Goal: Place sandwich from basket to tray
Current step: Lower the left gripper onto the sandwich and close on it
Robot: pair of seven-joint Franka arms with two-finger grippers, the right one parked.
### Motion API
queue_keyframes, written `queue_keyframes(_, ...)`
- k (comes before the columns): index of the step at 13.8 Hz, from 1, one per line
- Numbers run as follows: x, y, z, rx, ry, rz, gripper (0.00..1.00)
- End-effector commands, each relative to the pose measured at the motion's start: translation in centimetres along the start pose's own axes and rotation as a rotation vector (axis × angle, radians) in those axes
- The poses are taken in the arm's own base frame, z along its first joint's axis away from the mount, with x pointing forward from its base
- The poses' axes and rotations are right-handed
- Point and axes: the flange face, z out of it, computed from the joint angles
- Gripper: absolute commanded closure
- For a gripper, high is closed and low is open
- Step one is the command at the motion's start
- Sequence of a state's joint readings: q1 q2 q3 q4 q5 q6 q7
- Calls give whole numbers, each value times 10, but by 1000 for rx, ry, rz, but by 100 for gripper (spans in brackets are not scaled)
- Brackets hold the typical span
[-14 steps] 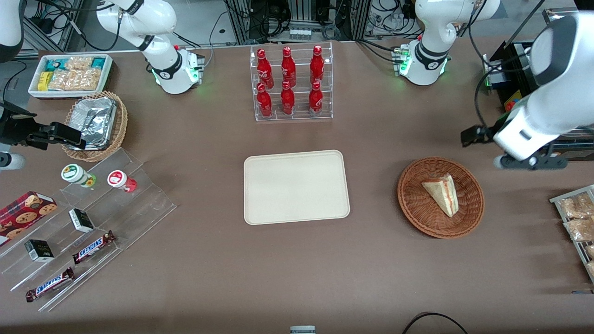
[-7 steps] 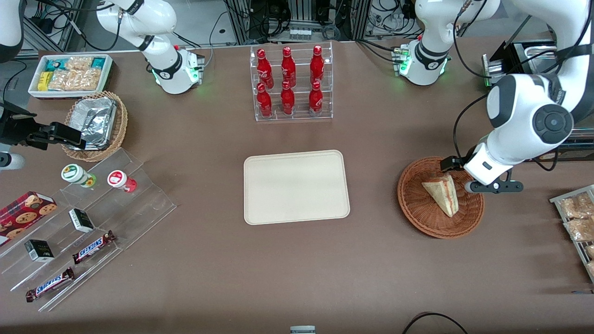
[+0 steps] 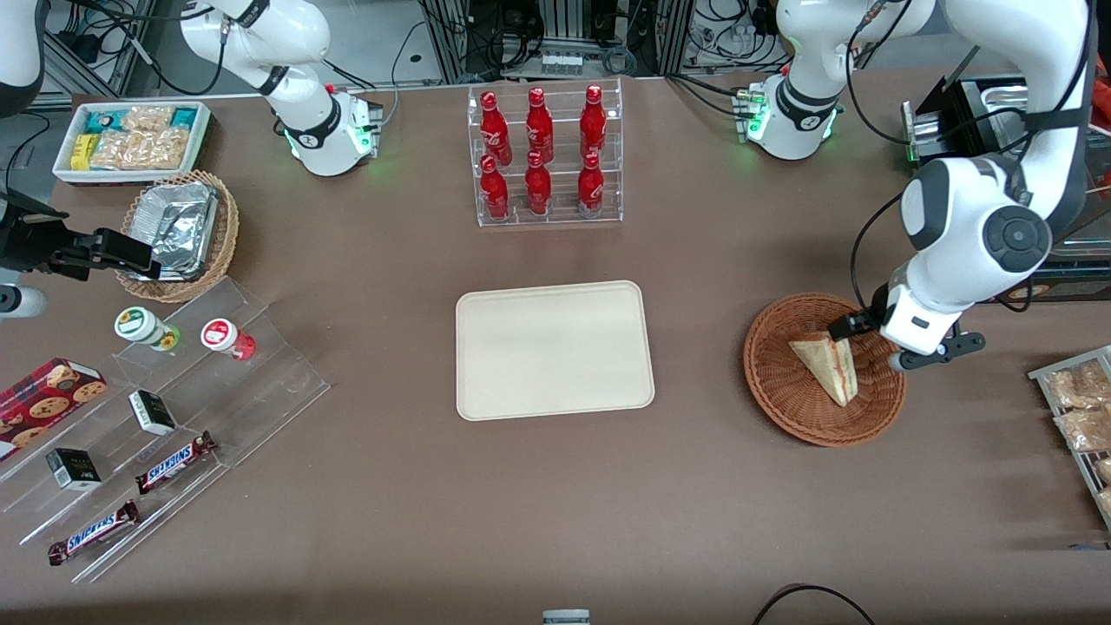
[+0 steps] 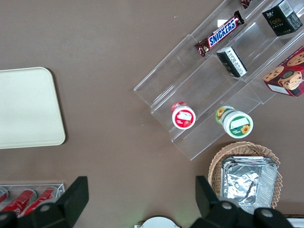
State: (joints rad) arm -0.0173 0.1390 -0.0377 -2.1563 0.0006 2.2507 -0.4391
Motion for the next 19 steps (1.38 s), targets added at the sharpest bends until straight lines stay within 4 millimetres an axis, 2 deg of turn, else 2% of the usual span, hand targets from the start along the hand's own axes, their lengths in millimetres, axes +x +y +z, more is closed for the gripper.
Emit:
queue_keyframes(1, 2, 9, 18, -20, 33, -252, 0)
queue_keyframes(6, 2, 19, 39, -22, 32, -263, 0)
queue_keyframes(9, 1, 23, 66, -8, 13, -246, 0)
queue_keyframes(11, 1, 23, 74, 2, 3, -241, 0)
queue_keyframes(12, 1, 23, 74, 8, 8, -232, 16)
queue_keyframes(13, -1, 22, 75, 17, 8, -224, 55)
queue_keyframes(14, -3, 21, 76, 25, 10, -213, 100)
queue_keyframes(17, -5, 18, 63, 75, 1, -99, 100)
queue_keyframes(19, -2, 20, 37, 96, -23, -40, 100)
